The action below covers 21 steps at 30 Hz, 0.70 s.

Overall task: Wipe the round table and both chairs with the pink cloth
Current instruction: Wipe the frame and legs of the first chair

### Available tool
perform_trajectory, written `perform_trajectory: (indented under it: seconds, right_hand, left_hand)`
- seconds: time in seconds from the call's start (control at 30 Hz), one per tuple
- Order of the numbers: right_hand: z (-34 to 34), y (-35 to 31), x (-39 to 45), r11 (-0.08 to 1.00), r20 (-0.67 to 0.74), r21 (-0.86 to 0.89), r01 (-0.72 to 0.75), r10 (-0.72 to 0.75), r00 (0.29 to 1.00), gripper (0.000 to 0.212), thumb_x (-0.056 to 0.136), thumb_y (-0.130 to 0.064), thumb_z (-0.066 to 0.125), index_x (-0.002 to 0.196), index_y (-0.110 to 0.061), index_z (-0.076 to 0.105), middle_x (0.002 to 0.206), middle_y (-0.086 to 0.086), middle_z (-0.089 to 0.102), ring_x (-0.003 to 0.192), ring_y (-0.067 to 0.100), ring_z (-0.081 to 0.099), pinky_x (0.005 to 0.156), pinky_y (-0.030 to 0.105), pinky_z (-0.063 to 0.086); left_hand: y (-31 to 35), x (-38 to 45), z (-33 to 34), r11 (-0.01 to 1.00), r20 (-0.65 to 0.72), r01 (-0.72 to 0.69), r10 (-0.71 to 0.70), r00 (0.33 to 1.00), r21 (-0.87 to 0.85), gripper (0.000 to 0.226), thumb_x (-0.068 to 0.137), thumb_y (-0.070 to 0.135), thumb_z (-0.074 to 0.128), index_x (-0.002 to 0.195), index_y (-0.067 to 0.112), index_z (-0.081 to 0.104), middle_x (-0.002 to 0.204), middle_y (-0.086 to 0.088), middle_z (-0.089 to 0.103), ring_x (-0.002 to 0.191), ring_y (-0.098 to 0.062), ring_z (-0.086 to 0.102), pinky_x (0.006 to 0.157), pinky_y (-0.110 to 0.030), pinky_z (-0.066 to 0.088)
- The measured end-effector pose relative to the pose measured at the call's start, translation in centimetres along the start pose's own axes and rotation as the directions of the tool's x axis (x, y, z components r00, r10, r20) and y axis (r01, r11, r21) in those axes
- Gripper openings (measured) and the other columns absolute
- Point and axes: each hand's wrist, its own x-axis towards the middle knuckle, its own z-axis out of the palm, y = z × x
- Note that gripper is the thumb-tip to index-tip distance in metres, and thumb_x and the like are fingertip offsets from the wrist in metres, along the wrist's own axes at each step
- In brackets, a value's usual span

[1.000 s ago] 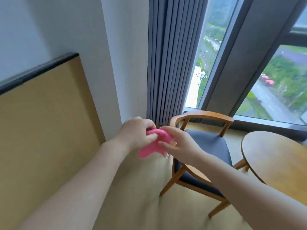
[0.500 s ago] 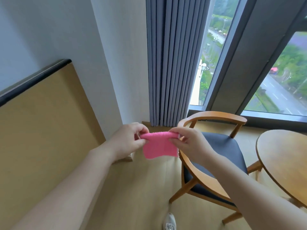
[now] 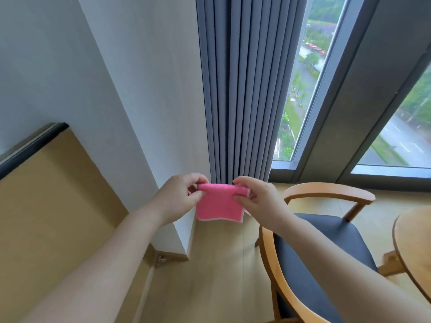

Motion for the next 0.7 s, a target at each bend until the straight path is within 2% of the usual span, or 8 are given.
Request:
perform_trajectory:
  seconds: [0.13,0.23,0.33,0.43,0.57,0.63,0.7]
  right_hand:
    - [1.8,1.4,3.5,0.988,-0.124,-0.067,-0.136,0.127,0.984,0.015,0.092,-0.018,0.059,0.096,-0.027,0.048,0.097,-0.009,0.057,0.085,0.006,0.059,0.069,0.022,0.054]
    - [3.2,2.2,4.7,0.975,-0.266,-0.143,-0.168,0.125,0.956,0.016,0.092,-0.004,0.057,0.086,-0.018,0.049,0.100,-0.001,0.056,0.085,0.010,0.055,0.070,0.023,0.052]
    - [5.1,2.5,4.5,0.944,-0.348,-0.193,-0.266,0.187,0.919,0.014,0.094,-0.001,0.053,0.097,-0.011,0.063,0.109,0.001,0.056,0.095,0.010,0.054,0.077,0.020,0.051]
    - [6.4,2.5,3.5,0.894,-0.449,-0.176,-0.413,0.301,0.842,0.021,0.093,-0.002,0.057,0.109,-0.008,0.067,0.113,0.005,0.058,0.101,0.017,0.056,0.083,0.027,0.054]
    - [7.0,2.8,1.6,0.839,-0.541,-0.169,-0.517,0.360,0.760,0.022,0.090,-0.002,0.061,0.110,-0.010,0.068,0.109,0.002,0.059,0.097,0.015,0.057,0.081,0.024,0.054]
    - [7.1,3.6,0.6,0.826,-0.559,-0.173,-0.537,0.367,0.744,0.021,0.089,-0.003,0.062,0.109,-0.009,0.068,0.108,0.003,0.059,0.096,0.014,0.057,0.079,0.021,0.053]
    - [7.4,4.5,-0.2,0.826,-0.567,-0.158,-0.541,0.373,0.734,0.019,0.089,-0.005,0.064,0.107,-0.008,0.067,0.107,0.004,0.058,0.093,0.015,0.057,0.077,0.023,0.055]
  left_hand:
    - [-3.5,6.3,-0.6,0.994,0.081,-0.085,0.090,0.993,-0.062,0.023,0.092,0.013,0.054,0.094,0.033,0.064,0.075,0.015,0.062,0.063,0.000,0.055,0.058,-0.011,0.045]
    - [-5.7,10.9,-0.3,0.970,0.148,-0.216,0.231,0.962,-0.111,0.022,0.090,0.009,0.055,0.094,0.028,0.066,0.073,0.018,0.061,0.065,-0.001,0.055,0.059,-0.012,0.044]
    - [-6.8,14.6,0.6,0.923,0.248,-0.357,0.383,0.890,-0.147,0.019,0.088,0.010,0.057,0.094,0.027,0.065,0.082,0.014,0.064,0.077,-0.003,0.058,0.064,-0.014,0.046]
    - [-6.9,16.7,2.1,0.881,0.347,-0.441,0.472,0.810,-0.168,0.020,0.090,0.012,0.058,0.101,0.027,0.064,0.089,0.013,0.063,0.083,-0.001,0.058,0.068,-0.011,0.043]
    - [-6.4,18.0,4.8,0.843,0.445,-0.499,0.532,0.720,-0.201,0.019,0.091,0.015,0.060,0.106,0.026,0.064,0.092,0.014,0.063,0.084,-0.002,0.057,0.073,-0.015,0.047]
    - [-6.4,18.2,6.4,0.834,0.467,-0.510,0.545,0.697,-0.211,0.018,0.091,0.016,0.060,0.105,0.027,0.064,0.091,0.014,0.063,0.084,-0.002,0.057,0.073,-0.014,0.045]
    - [-6.7,18.0,7.9,0.832,0.476,-0.513,0.545,0.690,-0.210,0.017,0.091,0.017,0.060,0.105,0.028,0.064,0.090,0.016,0.063,0.086,-0.001,0.057,0.073,-0.012,0.043]
